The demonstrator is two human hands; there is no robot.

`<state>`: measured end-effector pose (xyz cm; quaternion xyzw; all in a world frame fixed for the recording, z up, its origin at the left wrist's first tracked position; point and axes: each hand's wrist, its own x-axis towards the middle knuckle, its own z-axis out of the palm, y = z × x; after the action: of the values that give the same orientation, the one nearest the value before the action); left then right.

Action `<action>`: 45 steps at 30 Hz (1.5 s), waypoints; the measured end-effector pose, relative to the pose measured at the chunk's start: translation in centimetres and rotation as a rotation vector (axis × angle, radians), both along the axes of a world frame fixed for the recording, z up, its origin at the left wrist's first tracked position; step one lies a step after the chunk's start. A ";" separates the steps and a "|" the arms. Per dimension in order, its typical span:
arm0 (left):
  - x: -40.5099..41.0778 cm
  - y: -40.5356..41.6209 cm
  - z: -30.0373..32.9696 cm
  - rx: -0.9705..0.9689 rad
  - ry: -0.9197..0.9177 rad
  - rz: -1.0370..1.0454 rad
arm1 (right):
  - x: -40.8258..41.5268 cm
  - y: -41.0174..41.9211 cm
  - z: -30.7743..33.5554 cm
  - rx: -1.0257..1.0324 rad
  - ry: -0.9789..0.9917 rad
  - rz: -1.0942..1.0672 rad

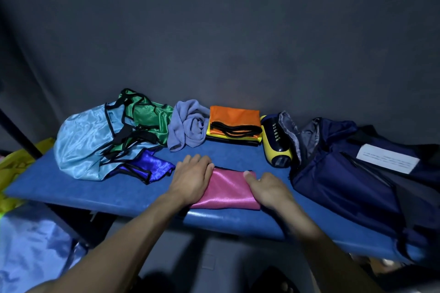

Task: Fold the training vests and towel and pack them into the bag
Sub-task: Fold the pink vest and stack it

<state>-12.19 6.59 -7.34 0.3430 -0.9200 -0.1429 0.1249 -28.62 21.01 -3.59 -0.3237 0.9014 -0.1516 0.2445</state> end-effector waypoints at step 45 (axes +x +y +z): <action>-5.5 -11.4 11.3 0.782 0.545 -0.193 | -8.1 -9.8 10.2 -0.821 0.090 0.258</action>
<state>-17.66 -4.77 3.99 0.2277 -0.7586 -0.5736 0.2091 -36.75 11.22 6.59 -0.5103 0.7283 -0.4514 0.0730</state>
